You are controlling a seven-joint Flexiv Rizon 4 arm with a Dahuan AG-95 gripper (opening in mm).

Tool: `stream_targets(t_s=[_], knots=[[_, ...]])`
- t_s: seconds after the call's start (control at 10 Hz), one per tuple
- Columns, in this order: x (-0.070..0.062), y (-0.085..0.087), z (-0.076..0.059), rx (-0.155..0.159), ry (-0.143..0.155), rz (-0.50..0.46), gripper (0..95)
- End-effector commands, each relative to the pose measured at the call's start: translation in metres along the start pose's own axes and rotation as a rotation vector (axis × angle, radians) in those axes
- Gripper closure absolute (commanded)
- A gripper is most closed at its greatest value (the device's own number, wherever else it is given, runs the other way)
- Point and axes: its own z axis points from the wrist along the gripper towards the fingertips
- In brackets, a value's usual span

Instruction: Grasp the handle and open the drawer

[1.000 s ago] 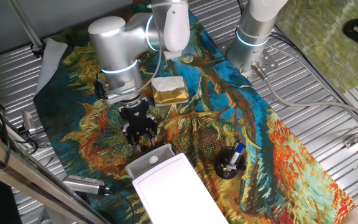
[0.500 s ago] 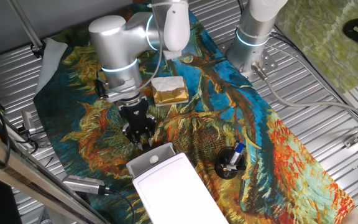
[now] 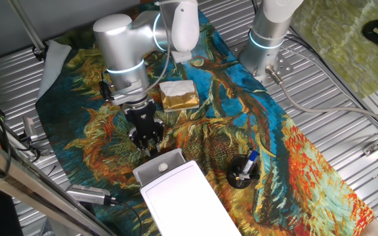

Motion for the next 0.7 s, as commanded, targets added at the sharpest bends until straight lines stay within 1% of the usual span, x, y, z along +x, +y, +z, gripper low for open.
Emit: stream_targets(t_s=[0.1, 0.7], knots=[[0.003, 0.001, -0.004, -0.002, 0.005, -0.005, 95.0], [0.014, 0.004, -0.010, -0.003, 0.007, -0.021, 95.0]])
